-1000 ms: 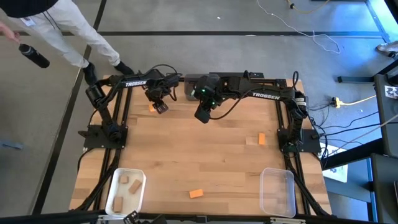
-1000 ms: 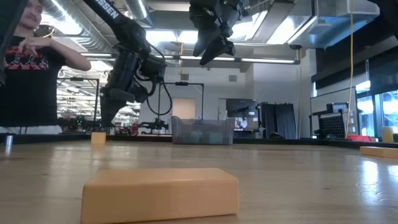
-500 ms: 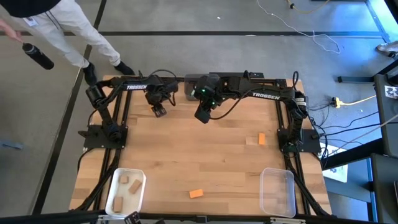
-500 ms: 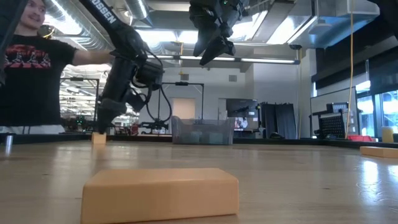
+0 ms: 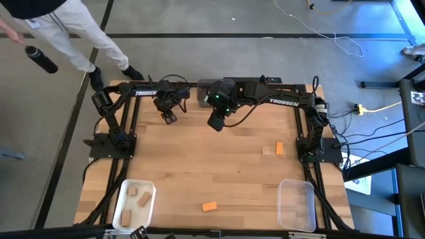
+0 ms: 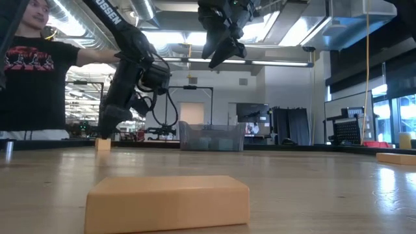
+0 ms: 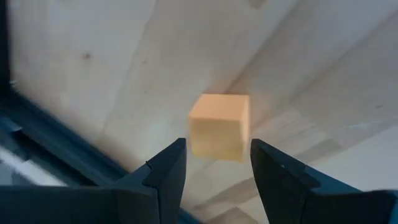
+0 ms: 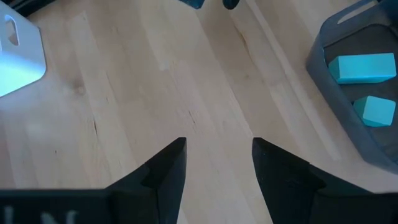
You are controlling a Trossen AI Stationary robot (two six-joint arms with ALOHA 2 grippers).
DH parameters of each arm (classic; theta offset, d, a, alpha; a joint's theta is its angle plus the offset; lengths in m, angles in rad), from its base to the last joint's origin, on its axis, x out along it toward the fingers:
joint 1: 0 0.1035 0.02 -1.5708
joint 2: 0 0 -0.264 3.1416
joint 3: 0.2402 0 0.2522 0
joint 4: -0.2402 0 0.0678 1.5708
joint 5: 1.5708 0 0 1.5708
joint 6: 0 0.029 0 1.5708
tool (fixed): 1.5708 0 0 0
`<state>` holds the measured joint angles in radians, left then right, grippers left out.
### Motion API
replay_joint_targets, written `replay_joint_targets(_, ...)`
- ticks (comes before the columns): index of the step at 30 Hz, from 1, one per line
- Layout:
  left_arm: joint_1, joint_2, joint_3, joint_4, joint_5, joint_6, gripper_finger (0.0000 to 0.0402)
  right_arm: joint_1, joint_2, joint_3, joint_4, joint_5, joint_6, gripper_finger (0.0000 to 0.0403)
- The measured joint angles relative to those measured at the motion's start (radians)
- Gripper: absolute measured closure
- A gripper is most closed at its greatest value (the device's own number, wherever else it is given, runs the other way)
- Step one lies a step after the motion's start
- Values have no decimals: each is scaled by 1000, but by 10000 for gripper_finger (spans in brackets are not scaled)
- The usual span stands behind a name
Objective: Sort & place blocks by color
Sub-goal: Put the top orange block into the transparent bin
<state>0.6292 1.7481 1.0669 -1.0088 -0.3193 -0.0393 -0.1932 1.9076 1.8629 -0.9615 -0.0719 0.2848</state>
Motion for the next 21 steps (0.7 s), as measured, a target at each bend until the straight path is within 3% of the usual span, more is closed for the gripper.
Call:
replay_joint_targets(14,3,-1,-109,58,-84,-11,231,0,0,0,1,0,2,219)
replay_joint_targets(21,-2,-3,-108,52,-12,-10,231,0,0,0,1,0,3,219)
